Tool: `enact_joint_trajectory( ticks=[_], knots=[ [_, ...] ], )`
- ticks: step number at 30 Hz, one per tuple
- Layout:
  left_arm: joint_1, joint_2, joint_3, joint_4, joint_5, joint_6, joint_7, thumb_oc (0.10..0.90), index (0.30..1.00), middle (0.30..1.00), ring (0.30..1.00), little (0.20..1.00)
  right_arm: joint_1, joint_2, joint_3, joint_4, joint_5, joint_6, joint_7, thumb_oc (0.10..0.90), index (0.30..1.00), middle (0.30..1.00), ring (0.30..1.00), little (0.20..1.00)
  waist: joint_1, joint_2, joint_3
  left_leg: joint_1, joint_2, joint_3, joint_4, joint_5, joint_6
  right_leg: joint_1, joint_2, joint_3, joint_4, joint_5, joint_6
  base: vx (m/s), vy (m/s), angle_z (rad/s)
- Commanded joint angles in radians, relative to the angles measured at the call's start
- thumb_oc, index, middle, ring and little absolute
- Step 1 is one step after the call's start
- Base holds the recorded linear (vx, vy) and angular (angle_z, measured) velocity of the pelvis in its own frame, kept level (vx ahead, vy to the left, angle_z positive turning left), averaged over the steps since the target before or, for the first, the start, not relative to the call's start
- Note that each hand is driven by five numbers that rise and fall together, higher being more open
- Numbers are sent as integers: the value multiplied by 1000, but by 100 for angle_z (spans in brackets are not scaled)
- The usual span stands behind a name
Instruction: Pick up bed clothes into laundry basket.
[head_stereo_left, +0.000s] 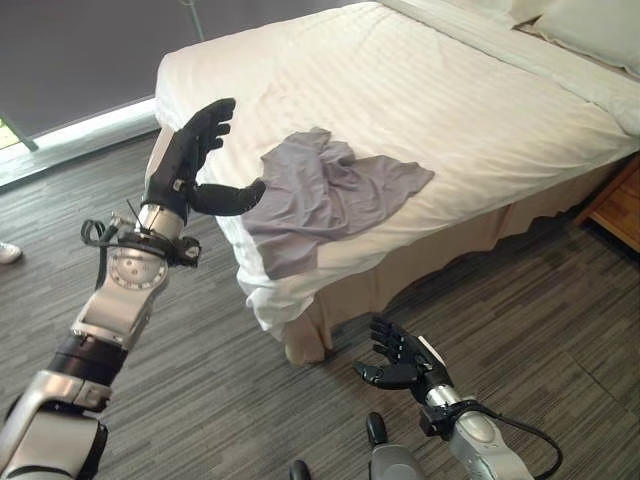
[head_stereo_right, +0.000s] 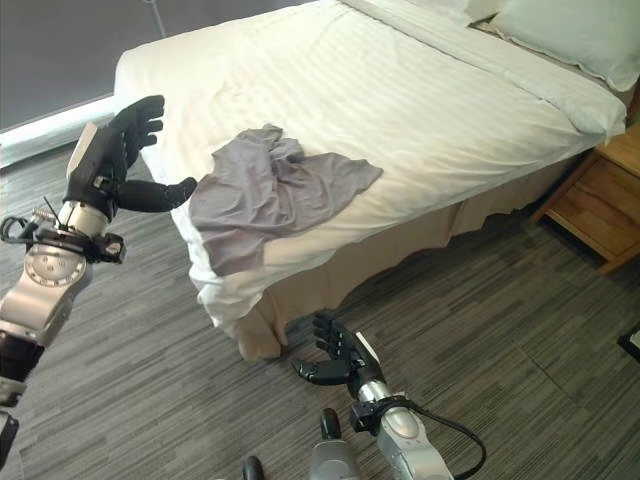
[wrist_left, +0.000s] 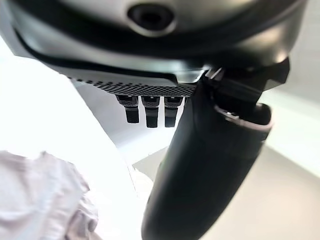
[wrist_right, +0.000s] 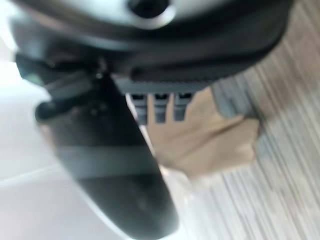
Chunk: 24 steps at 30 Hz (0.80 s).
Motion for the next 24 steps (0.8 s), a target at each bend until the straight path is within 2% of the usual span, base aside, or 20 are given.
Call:
enact_joint_trajectory(
  ticks=[1, 4, 6, 10, 17, 19, 20, 21, 24],
  knots=[
    [-314, 135, -71, 128, 148, -59, 49, 800, 900, 900, 900, 900, 1, -22, -23, -123, 70, -89, 52, 800, 900, 900, 900, 900, -40, 10, -75, -34, 46, -31, 72, -117, -61, -41, -64, 28, 97, -111, 109, 102, -60, -13],
    [-373, 105, -99, 265, 84, -46, 25, 800, 900, 900, 900, 900, 33, -24, -32, -117, 97, -87, 59, 800, 900, 900, 900, 900, -73, 26, -60, -45, 61, -18, 53, -105, -74, -66, -53, 35, 95, -116, 106, 40, -27, -12],
    [-482, 103, -170, 395, 129, -28, 29, 800, 900, 900, 900, 900, 56, -22, -44, -108, 119, -83, 71, 800, 900, 900, 900, 900, -95, 36, -45, -53, 71, -6, 39, -93, -84, -84, -44, 43, 89, -115, 106, 49, -12, -14],
    [-619, 75, -208, 617, 146, -3, 19, 800, 900, 900, 900, 900, 88, -58, -59, -100, 132, -78, 98, 800, 900, 900, 900, 900, -136, 45, -9, -83, 94, 25, 7, -67, -106, -132, -26, 62, 67, -105, 107, 7, -19, -22],
    [-748, 94, -262, 789, 183, 10, 10, 800, 900, 900, 900, 900, 48, -96, -43, -131, 143, -95, 103, 800, 900, 900, 900, 900, -175, 46, 47, -157, 113, 69, -4, -45, -127, -239, -3, 94, 59, -80, 110, -33, -1, -21],
    [-779, 110, -284, 830, 221, 19, 16, 800, 900, 900, 900, 900, 48, -101, -38, -142, 144, -104, 110, 800, 900, 900, 900, 900, -190, 36, 76, -183, 121, 84, -4, -40, -131, -282, 6, 107, 66, -72, 111, -62, 4, -24],
    [-798, 125, -284, 859, 243, 28, 34, 800, 900, 900, 900, 900, 45, -101, -36, -150, 151, -112, 102, 800, 900, 900, 900, 900, -205, 19, 102, -213, 128, 101, -4, -35, -136, -321, 15, 117, 67, -62, 114, -84, 10, -29],
    [-800, 126, -286, 860, 243, 29, 34, 800, 900, 900, 900, 900, 44, -101, -35, -150, 151, -112, 102, 800, 900, 900, 900, 900, -203, 18, 99, -217, 128, 104, -4, -35, -136, -326, 16, 120, 69, -62, 114, -86, 8, -39],
    [-770, 147, -244, 893, 239, 43, 49, 800, 900, 900, 900, 900, 67, -98, -45, -181, 164, -123, 94, 800, 900, 900, 900, 900, -218, -11, 136, -273, 141, 131, -4, -25, -147, -379, 27, 127, 52, -36, 116, -73, -36, -37]
  ],
)
